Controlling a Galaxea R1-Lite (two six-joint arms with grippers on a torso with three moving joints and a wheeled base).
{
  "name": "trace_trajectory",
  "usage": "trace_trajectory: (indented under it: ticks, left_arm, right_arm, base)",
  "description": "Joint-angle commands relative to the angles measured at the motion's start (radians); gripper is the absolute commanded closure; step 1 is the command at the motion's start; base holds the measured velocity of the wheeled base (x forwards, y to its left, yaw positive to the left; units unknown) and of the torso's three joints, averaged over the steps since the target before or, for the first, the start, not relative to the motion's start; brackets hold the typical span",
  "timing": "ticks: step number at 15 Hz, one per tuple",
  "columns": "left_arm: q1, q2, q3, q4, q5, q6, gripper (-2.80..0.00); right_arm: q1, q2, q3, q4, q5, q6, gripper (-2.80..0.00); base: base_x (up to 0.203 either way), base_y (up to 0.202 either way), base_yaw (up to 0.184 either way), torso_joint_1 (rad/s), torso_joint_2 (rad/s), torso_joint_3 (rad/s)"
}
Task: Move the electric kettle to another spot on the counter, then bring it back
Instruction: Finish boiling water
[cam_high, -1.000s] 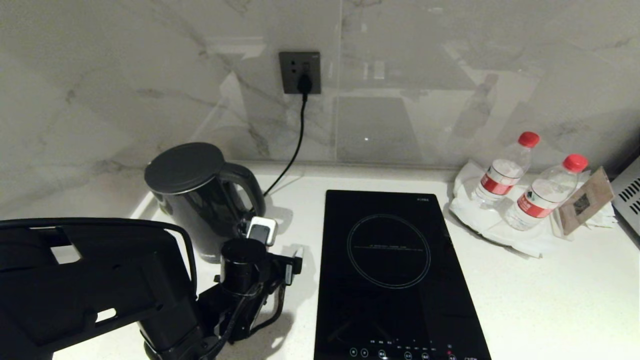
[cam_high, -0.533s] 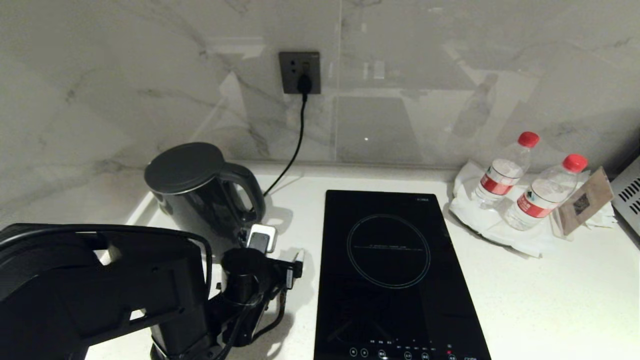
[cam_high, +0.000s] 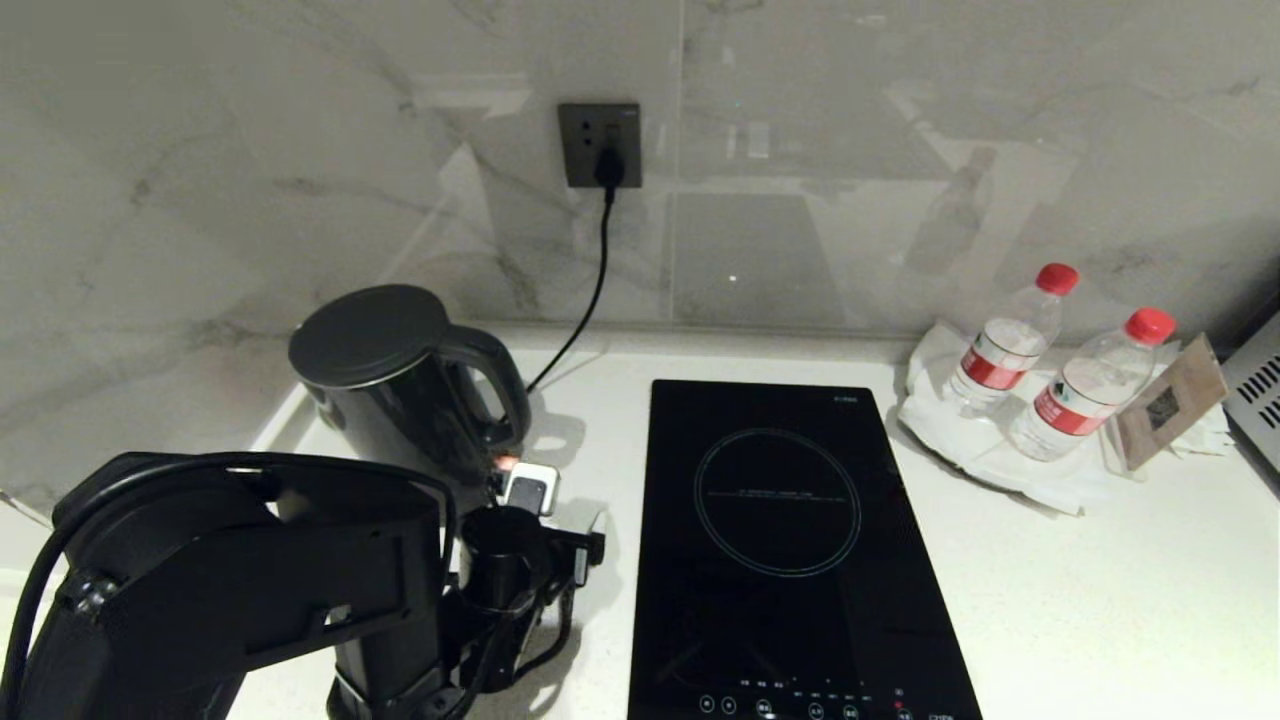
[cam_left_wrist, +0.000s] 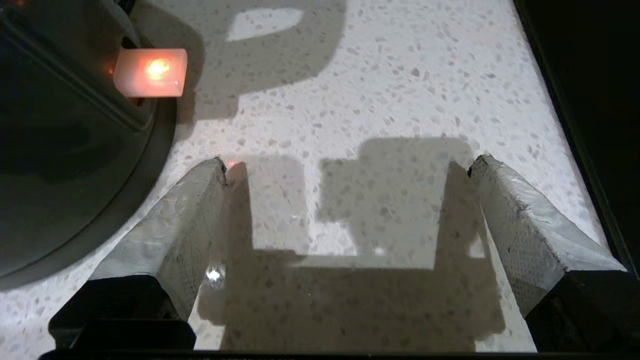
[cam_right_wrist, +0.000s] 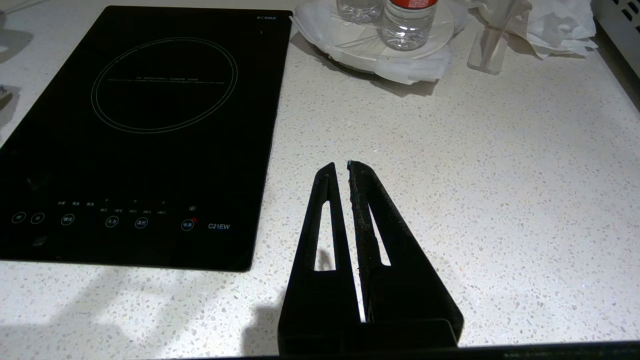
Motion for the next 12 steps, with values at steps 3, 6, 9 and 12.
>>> trace_trajectory:
  ticks: [3,6,9,12]
  left_arm:
    - [0.006,0.01,-0.036,-0.005,0.005,0.0,-2.8]
    - [0.015,0.022,-0.062,-0.003,0.006,0.025,-2.8]
    - [0.021,0.025,-0.084,-0.001,0.005,0.026,-2.8]
    - [0.029,0.038,-0.101,-0.001,0.005,0.031,-2.8]
  right_arm:
    - [0.0,0.0,0.0,0.0,0.0,0.0,0.0]
    - [0.0,0.0,0.0,0.0,0.0,0.001,0.0]
    - [0.0,0.0,0.0,0.0,0.0,0.001,0.0]
    - [0.0,0.0,0.0,0.0,-0.001,0.001,0.0]
  base:
    - [0.0,0.0,0.0,0.0,0.0,0.0]
    - [0.0,0.0,0.0,0.0,0.0,0.0]
    - [0.0,0.0,0.0,0.0,0.0,0.0]
    - [0.0,0.0,0.0,0.0,0.0,0.0]
